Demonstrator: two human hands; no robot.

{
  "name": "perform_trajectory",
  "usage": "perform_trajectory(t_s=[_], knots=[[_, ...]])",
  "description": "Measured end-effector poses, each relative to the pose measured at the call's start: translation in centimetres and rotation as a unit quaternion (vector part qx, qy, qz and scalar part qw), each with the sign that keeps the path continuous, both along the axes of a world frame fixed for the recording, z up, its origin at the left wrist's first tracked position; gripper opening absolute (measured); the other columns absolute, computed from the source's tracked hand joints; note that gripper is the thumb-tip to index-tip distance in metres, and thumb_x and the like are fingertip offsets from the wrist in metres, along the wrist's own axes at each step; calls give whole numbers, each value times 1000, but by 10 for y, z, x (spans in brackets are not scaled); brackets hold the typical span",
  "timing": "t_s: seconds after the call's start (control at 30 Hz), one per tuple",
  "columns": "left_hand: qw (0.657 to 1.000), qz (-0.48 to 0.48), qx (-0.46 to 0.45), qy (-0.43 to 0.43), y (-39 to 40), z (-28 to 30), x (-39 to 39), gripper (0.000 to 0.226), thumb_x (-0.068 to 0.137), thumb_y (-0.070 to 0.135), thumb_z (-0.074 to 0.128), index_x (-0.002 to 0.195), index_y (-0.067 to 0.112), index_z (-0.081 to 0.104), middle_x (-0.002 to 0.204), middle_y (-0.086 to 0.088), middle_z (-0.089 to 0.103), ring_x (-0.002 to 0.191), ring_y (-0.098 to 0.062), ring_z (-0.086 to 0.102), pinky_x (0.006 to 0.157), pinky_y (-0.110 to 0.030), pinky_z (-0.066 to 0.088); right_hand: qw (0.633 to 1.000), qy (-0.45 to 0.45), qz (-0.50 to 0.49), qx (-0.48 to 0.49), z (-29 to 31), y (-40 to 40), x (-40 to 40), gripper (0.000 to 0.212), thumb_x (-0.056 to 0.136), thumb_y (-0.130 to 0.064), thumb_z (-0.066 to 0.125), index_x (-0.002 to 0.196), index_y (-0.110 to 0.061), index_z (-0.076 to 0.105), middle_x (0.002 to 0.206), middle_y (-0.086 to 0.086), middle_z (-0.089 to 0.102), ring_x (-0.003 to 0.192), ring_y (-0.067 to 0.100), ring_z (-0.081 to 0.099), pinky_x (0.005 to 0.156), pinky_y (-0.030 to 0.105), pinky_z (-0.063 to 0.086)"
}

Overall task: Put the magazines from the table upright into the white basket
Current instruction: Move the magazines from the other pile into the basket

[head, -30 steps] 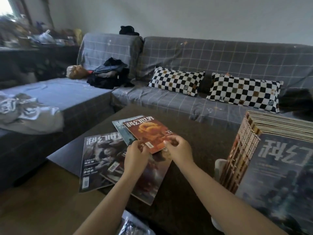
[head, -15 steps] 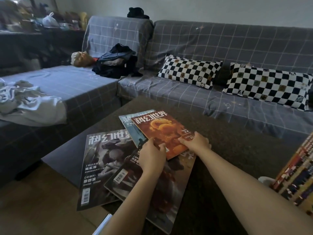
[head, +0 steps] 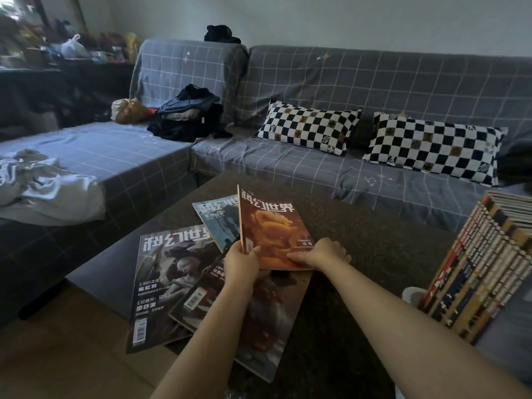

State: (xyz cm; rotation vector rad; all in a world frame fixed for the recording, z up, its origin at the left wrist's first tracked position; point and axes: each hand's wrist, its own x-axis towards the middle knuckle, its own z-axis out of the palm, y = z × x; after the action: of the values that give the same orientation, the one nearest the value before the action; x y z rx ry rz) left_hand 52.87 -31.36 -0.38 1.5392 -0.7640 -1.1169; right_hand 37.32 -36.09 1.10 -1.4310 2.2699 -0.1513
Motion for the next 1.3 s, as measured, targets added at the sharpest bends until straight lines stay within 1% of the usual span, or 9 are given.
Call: perform_trajectory(t_s=[0.1,0.2,0.3,0.4,0.6,0.9,1.07,1.2,1.3], knots=[[999,-5,-45,9,25,-1,6,14,93,11,57,97,23,65,98,-3,69,90,-22,66,81,-42,57,999,-24,-20,-4,8,21,-1,109,53,-73,72,136,-9,41,143,14,38,130,32,37,103,42,34],[994,-1,-87,63,57,1,11,16,92,8,57,101,17,68,91,-4,71,83,-23,70,73,-41,59,989,-147,-16,-21,18,44,-2,89,62,-60,76,127,-6,48,129,12,53,115,29,52,82,34,45],[978,-9,-120,170,89,9,20,17,94,7,55,107,12,64,94,-8,71,76,-19,72,57,-33,58,960,-268,-25,-82,32,71,-2,70,68,-48,78,117,-6,52,105,6,61,93,22,59,72,32,45],[964,-31,-156,213,122,22,30,17,94,8,55,108,10,64,95,-9,73,81,-22,72,59,-32,58,919,-375,-10,-123,51,103,-3,44,71,-38,79,100,-14,55,82,-4,61,72,12,59,57,27,44],[947,-100,-186,241,180,60,35,26,84,11,59,109,9,62,92,-7,74,79,-22,72,59,-33,59,852,-485,46,-191,87,175,-17,38,83,-28,70,111,-21,44,103,5,64,88,22,66,77,41,55],[948,-209,-221,94,228,105,1,56,63,24,77,116,18,59,95,-6,74,85,-24,72,64,-32,58,791,-516,70,-322,116,271,-81,24,89,-20,62,94,-39,48,100,-1,66,85,22,69,71,45,58],[928,-253,-267,49,232,121,-52,23,83,18,71,99,34,68,98,-7,75,86,-25,72,64,-35,59,765,-521,39,-377,119,307,-134,29,90,-16,60,93,-43,51,96,-6,69,75,12,71,55,31,56],[929,-241,-277,-54,223,119,-102,21,82,18,72,91,37,68,88,6,75,80,-15,72,66,-31,58,774,-488,-6,-404,113,323,-176,32,90,-19,60,90,-50,53,101,-3,70,86,20,70,68,45,58],[920,-232,-281,-145,212,109,-136,21,79,20,76,82,38,67,76,13,72,67,1,65,59,-16,52,783,-446,-35,-432,104,328,-204,38,88,-17,62,92,-53,53,98,-10,69,83,12,70,69,38,56]])
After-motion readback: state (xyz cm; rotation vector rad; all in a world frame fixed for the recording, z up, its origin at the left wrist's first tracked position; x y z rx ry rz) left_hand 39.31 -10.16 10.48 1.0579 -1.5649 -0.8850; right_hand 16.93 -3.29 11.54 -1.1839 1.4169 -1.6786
